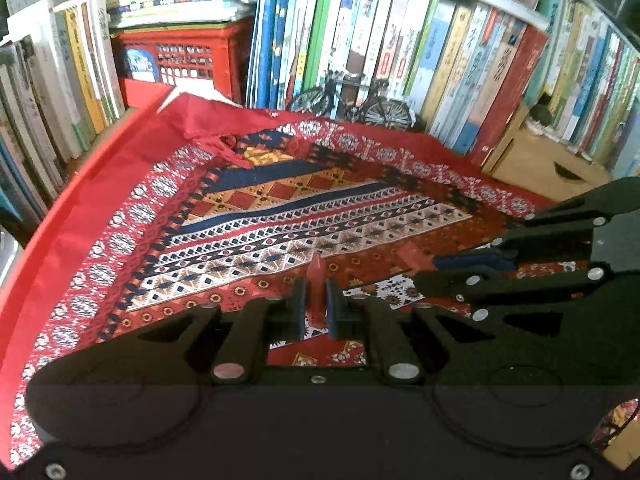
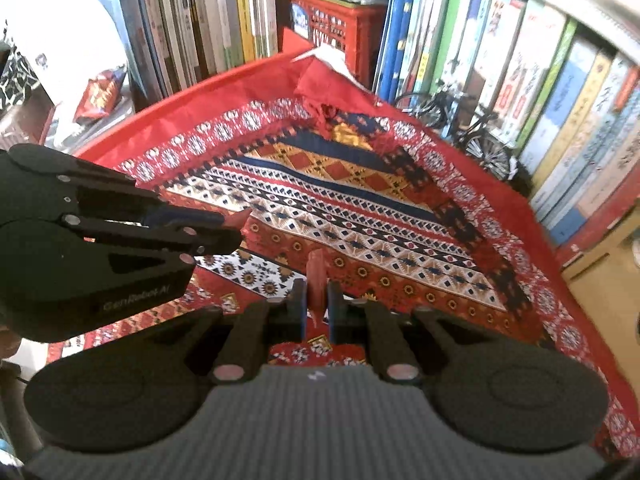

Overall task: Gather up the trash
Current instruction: 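Lift the red stick from the rug with the left tool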

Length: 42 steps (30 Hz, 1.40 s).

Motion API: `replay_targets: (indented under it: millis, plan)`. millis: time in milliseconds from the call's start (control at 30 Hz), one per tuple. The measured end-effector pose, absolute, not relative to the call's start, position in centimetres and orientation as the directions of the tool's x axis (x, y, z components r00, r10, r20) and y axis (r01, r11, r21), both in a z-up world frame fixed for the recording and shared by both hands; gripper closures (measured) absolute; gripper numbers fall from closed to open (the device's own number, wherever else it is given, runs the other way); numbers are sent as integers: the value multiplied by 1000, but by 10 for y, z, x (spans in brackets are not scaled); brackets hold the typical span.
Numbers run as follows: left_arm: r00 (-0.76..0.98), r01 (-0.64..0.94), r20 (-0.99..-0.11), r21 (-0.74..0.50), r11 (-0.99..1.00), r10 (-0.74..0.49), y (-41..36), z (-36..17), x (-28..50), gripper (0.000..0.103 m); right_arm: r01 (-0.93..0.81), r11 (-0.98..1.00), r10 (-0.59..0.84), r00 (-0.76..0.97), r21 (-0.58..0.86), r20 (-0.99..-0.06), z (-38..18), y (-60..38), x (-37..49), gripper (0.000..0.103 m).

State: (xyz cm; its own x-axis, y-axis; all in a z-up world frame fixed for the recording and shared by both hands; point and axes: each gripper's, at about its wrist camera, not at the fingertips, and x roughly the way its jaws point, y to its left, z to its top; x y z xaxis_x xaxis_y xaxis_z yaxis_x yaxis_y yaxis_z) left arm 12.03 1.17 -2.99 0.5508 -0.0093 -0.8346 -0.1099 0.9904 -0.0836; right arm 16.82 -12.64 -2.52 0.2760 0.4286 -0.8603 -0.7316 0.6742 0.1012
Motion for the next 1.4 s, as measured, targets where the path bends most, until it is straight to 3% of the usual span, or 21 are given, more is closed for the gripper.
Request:
replay_targets:
  millis: [533,1400]
  plan:
    - [607,-26,-794,-66,997,-37,-17,30,50,94,-663,745,417,369,80,-831,32,-146,96,91]
    - [615,-11,-787,-77,997,-53,8,44,-115,94,-631,770,412,379,94,-829,57,-120,-48,91]
